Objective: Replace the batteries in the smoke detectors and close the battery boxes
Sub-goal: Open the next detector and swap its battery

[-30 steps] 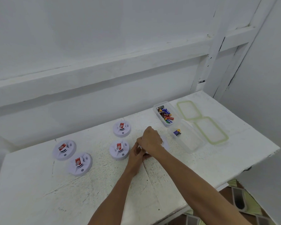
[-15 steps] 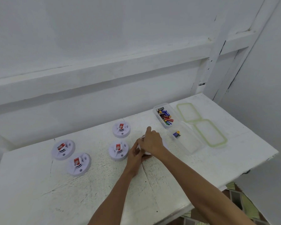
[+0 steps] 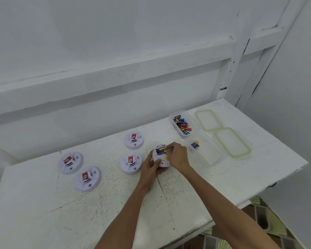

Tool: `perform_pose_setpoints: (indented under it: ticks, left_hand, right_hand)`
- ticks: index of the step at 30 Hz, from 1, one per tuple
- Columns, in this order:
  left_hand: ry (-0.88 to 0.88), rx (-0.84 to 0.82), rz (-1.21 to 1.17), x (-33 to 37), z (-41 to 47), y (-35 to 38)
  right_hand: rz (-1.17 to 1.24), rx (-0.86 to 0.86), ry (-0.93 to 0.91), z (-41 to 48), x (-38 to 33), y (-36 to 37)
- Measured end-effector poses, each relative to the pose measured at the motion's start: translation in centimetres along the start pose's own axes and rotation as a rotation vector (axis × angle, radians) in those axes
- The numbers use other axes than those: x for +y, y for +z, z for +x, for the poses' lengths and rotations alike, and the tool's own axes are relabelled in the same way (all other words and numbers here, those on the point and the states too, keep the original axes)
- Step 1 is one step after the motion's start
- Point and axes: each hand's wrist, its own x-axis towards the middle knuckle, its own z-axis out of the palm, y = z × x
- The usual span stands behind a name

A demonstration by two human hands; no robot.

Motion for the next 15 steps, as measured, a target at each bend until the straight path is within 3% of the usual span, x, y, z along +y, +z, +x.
perform_pose_setpoints:
  ticks: [5,15]
  left_hand:
    - [-0.004,0.011,0.013,0.2,-0.2,0.1]
    - [0.051,-0.038,0.034,0.6,-0.6,0.2]
  right_hand:
    - [0.069,-0.005,0.070,0.9,-0.5,-0.5]
    - [-0.250,-0.038,-0.007,0.0,-2.2,1.0]
